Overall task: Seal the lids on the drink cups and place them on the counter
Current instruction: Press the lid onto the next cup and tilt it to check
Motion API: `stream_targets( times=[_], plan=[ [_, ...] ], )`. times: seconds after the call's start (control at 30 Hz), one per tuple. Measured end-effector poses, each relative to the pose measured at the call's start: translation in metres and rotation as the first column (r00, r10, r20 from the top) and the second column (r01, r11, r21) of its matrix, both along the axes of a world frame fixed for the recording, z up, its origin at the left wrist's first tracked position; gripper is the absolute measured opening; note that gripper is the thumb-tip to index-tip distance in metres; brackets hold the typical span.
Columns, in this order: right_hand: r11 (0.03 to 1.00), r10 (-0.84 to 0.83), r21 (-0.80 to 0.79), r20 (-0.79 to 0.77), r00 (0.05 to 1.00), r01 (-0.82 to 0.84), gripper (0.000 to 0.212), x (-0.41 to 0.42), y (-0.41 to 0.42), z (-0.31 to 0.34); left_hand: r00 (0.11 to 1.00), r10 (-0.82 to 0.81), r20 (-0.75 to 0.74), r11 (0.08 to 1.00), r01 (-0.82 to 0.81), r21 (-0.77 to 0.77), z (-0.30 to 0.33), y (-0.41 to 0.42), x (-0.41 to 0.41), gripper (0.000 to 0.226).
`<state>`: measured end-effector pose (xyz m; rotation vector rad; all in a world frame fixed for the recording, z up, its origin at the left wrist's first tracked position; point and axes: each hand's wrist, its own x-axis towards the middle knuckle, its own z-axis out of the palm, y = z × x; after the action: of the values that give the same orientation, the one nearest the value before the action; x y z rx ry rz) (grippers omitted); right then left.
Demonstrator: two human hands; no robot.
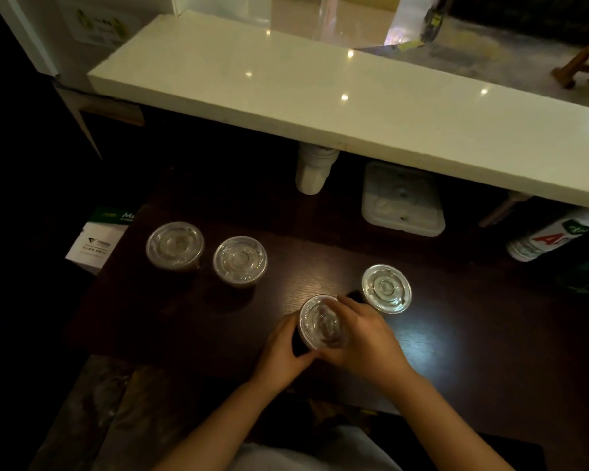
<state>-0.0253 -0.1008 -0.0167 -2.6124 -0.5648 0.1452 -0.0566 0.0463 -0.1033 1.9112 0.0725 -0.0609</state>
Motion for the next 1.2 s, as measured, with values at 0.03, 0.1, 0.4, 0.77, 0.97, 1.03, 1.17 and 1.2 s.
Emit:
stream_targets(
  times=[0.03, 0.1, 0.4, 0.77, 0.97, 1.03, 1.17, 1.2],
  plan=[
    [0.999, -0.003, 0.051, -0.017, 1.000, 0.004, 0.080, -0.001, 0.000, 0.002, 1.000, 0.001, 0.002, 1.000, -0.001, -0.011, 0.002, 0.000, -0.002, 0.060],
    [0.989, -0.029, 0.142, -0.092, 0.995, 0.042, 0.091, -0.002, -0.001, 0.007, 1.000, 0.005, 0.019, 1.000, -0.005, -0.027, 0.006, 0.004, -0.005, 0.059],
    [0.411, -0.050, 0.634, -0.702, 0.710, 0.655, 0.034, 0.008, 0.022, 0.031, 0.956, 0.234, 0.177, 0.955, -0.192, -0.224, 0.086, 0.052, 0.006, 0.060],
    [-0.285, 0.690, 0.164, -0.648, 0.321, 0.944, 0.095, 0.000, 0.086, -0.005, 0.902, -0.279, 0.330, 0.878, 0.101, 0.467, 0.137, 0.090, 0.019, 0.050],
    [-0.288, 0.744, 0.129, -0.594, 0.306, 0.949, 0.094, -0.002, 0.089, -0.016, 0.857, -0.451, 0.250, 0.683, 0.151, 0.715, 0.140, 0.081, 0.002, 0.068],
    [-0.291, 0.735, 0.132, -0.603, 0.310, 0.948, 0.097, -0.003, 0.087, -0.020, 0.854, -0.474, 0.213, 0.644, 0.171, 0.746, 0.136, 0.076, -0.002, 0.071],
    [-0.286, 0.710, 0.142, -0.632, 0.310, 0.948, 0.101, -0.007, 0.083, -0.027, 0.860, -0.487, 0.151, 0.602, 0.205, 0.772, 0.127, 0.073, -0.005, 0.076],
    [-0.284, 0.715, 0.135, -0.630, 0.303, 0.949, 0.101, -0.007, 0.082, -0.028, 0.861, -0.488, 0.143, 0.597, 0.209, 0.774, 0.126, 0.073, -0.005, 0.077]
  ],
)
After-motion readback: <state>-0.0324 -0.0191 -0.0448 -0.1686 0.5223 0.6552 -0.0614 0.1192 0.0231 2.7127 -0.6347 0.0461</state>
